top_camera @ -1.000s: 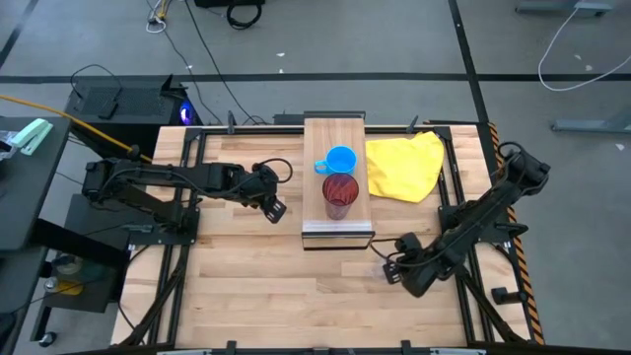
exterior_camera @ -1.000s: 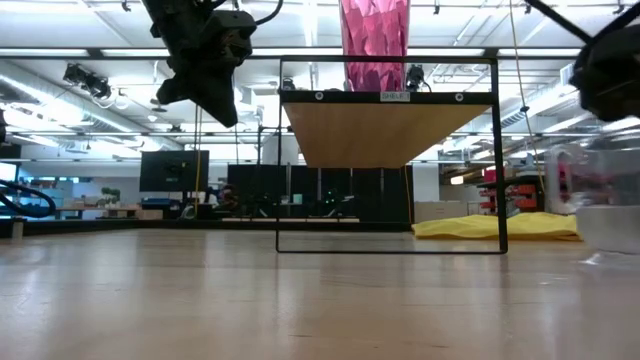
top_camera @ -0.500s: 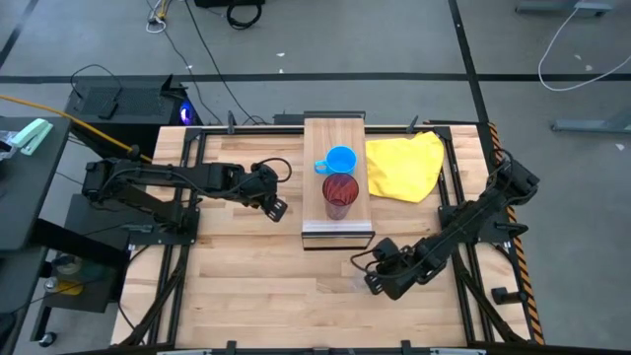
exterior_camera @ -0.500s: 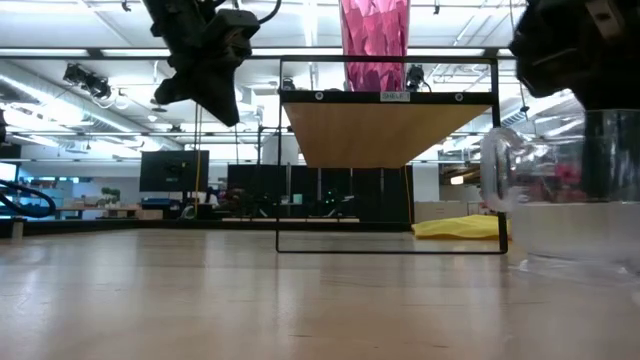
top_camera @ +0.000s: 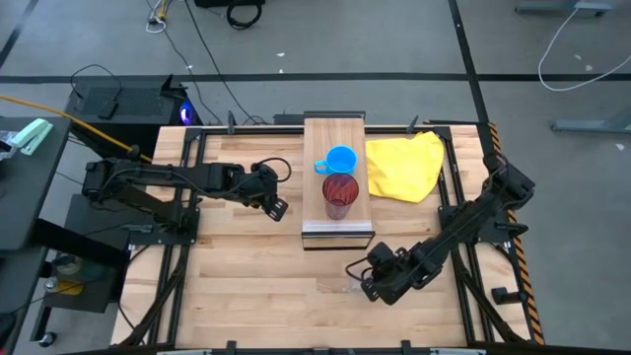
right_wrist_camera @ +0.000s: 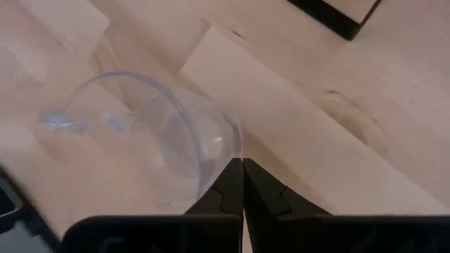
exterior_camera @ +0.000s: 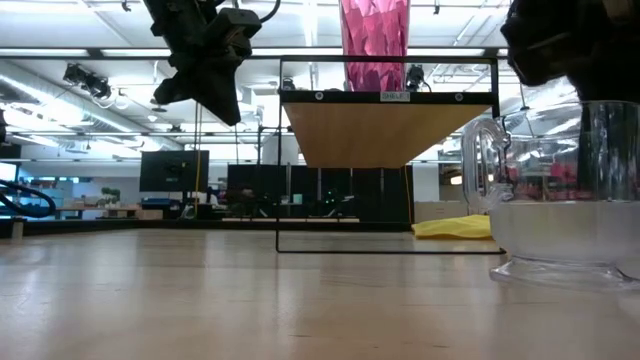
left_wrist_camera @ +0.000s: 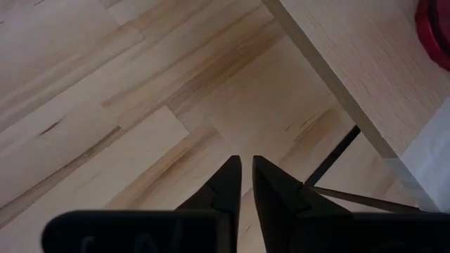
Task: Stack small to large cups/mugs on shelf
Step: Put the transparent mug on the shelf
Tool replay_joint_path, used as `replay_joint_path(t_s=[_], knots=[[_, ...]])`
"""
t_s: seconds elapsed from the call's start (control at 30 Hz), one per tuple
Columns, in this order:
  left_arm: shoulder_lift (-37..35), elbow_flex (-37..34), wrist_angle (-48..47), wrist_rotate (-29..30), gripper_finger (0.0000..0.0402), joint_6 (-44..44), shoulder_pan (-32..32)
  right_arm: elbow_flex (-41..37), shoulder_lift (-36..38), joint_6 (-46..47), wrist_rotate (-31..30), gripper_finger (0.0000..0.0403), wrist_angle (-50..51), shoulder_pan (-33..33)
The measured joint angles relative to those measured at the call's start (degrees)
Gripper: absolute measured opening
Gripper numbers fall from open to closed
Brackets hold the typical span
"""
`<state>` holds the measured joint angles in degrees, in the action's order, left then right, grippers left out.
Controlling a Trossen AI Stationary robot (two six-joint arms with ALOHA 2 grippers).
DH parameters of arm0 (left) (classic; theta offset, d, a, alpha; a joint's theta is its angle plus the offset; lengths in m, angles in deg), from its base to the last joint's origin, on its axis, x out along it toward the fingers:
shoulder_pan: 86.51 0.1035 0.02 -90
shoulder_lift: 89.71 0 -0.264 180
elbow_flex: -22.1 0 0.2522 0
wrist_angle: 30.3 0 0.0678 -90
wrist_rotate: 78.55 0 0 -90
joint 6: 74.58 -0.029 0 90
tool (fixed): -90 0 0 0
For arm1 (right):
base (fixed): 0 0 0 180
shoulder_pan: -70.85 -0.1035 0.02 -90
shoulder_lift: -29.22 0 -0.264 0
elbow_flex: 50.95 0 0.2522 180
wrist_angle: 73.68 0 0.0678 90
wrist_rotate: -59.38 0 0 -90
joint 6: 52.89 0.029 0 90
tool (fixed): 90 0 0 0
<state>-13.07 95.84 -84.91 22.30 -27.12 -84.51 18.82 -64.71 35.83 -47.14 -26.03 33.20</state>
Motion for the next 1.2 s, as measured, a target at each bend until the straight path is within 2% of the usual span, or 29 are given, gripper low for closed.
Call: replay_joint_path(t_s=[0.4,0.63,0.83,1.0,1.07,1.2], knots=[[0.0,0.0,0.0,0.0,0.0048,0.0,0.0,0.0,9.0,0.4,-0.2,0.0008,3.0,-0.6],[0.0,0.0,0.0,0.0,0.0044,0.0,0.0,0.0,13.7,7.3,-0.2,0.0008,10.6,-4.0],[0.0,0.0,0.0,0.0,0.0048,0.0,0.0,0.0,13.8,7.3,0.9,0.0009,4.6,-4.6],[0.0,0.0,0.0,0.0,0.0045,0.0,0.0,0.0,13.8,7.2,-0.7,0.0015,4.5,-4.4],[0.0,0.0,0.0,0.0,0.0044,0.0,0.0,0.0,13.8,4.9,-1.7,0.0017,4.2,-3.9],[0.0,0.0,0.0,-0.4,0.0047,0.9,0.0,0.0,13.8,-5.5,-1.9,0.0014,1.4,-3.1]])
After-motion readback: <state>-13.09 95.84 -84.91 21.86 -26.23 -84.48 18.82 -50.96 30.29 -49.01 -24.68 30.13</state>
